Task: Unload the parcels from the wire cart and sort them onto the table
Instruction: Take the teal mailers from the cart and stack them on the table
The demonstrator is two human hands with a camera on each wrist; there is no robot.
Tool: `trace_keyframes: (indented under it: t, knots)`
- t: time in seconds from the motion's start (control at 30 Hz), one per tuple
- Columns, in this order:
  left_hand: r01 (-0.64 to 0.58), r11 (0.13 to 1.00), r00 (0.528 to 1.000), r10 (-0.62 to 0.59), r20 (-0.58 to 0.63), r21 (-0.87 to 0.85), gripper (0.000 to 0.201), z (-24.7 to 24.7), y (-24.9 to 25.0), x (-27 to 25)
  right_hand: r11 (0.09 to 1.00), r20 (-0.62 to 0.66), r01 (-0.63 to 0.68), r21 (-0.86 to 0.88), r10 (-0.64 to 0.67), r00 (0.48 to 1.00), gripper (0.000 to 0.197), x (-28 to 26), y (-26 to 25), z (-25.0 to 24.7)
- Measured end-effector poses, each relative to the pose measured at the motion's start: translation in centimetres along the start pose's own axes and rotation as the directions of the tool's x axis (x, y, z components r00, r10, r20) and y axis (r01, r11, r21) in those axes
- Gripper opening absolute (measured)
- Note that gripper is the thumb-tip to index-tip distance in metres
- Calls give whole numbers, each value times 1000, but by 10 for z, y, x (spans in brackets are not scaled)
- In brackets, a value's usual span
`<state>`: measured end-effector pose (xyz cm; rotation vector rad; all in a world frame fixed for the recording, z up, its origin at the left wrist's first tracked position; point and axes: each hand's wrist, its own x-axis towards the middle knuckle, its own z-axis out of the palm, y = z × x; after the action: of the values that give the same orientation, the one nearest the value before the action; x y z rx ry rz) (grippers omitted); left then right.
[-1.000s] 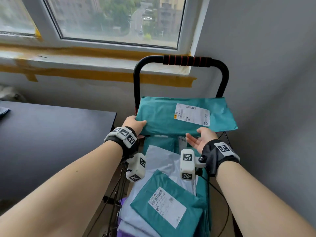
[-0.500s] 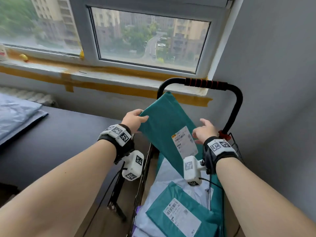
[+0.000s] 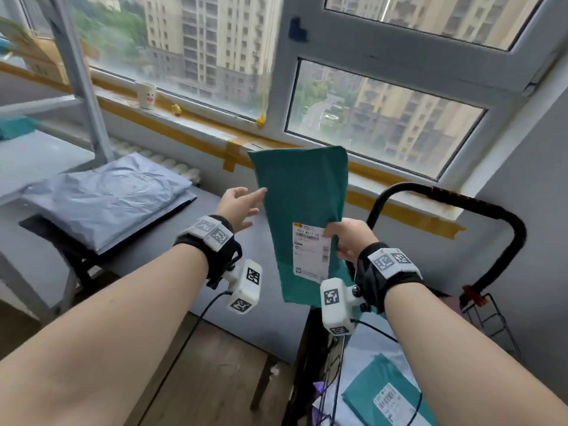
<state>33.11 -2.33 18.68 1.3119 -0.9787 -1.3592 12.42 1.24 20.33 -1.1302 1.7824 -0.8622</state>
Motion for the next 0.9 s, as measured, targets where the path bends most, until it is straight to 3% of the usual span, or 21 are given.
trace_keyframes:
  t: [0.13, 0.27, 0.4, 0.57, 0.73, 0.9]
  knots:
    - [60, 986, 997, -66, 32, 154, 39, -73, -10, -2, 948, 95, -68, 311, 40, 995, 15, -15, -30, 76]
    - [89, 993, 996, -89, -7, 77, 19, -139, -5, -8, 918, 181, -89, 386, 20, 983, 15, -33, -54, 143]
    - [76, 996, 991, -71, -110, 45, 14, -196, 3, -5, 940, 248, -93, 328, 10, 969, 16, -40, -73, 197]
    - [-25, 982, 959, 76, -272, 187, 17, -250, 12, 10, 984, 288, 1, 176, -53, 956, 18, -28, -98, 247]
    - [-51, 958, 917, 156, -366, 282, 14, -300, 21, 44, 996, 337, 53, 76, -75, 938, 15, 9, -118, 297]
    - [-48, 933, 878, 210, -430, 357, 21, -348, 35, 102, 995, 350, 55, 87, -83, 933, 8, 59, -145, 355]
